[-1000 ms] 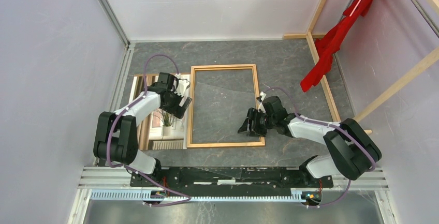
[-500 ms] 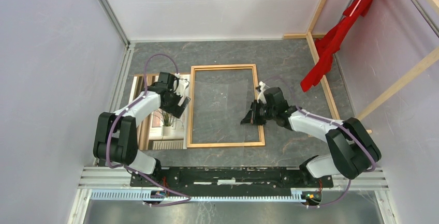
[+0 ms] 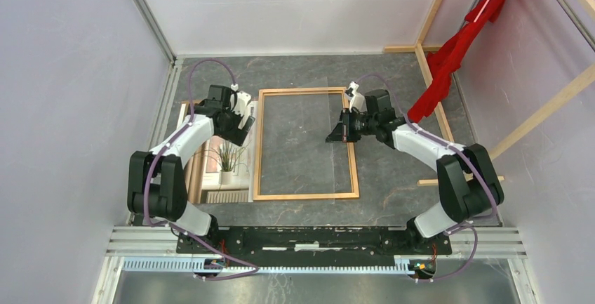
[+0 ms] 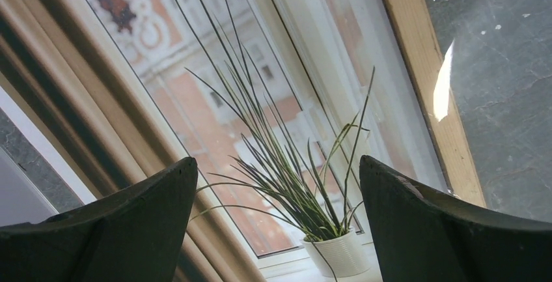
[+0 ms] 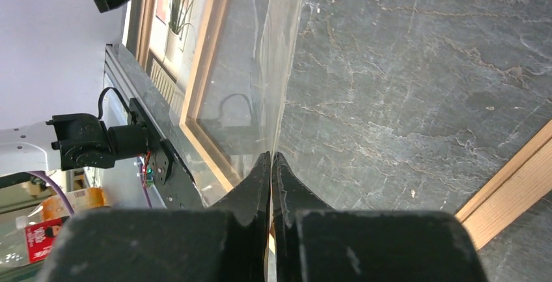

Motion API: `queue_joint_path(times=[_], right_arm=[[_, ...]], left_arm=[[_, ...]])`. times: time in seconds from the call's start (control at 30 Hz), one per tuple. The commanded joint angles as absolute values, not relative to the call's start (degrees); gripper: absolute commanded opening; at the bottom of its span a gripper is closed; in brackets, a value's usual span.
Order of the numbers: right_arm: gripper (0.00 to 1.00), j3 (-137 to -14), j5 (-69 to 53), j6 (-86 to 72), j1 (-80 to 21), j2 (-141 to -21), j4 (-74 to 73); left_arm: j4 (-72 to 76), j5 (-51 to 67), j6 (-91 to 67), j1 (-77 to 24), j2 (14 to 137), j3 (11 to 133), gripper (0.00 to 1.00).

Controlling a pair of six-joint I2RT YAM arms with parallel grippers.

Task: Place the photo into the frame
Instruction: Adjust the photo frame item on the photo frame.

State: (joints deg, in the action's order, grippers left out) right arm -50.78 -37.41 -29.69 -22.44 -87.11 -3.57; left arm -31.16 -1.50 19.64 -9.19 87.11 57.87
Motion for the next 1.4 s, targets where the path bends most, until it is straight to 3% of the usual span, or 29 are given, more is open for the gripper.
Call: queue_joint_path(times=[0.0,1.37], right_arm=[[0.04,-54.29,-44.41,-26.49,-20.5,-90.79,-3.85],[0.02,-59.74,-43.92,-23.64,-11.73,-97.11,-7.99]], left_arm=[[-31.32,-2.72,20.04,-8.53,88.08,60.37,1.0],[-31.12,-1.76,18.94,-8.25,88.23,60.02,1.0]])
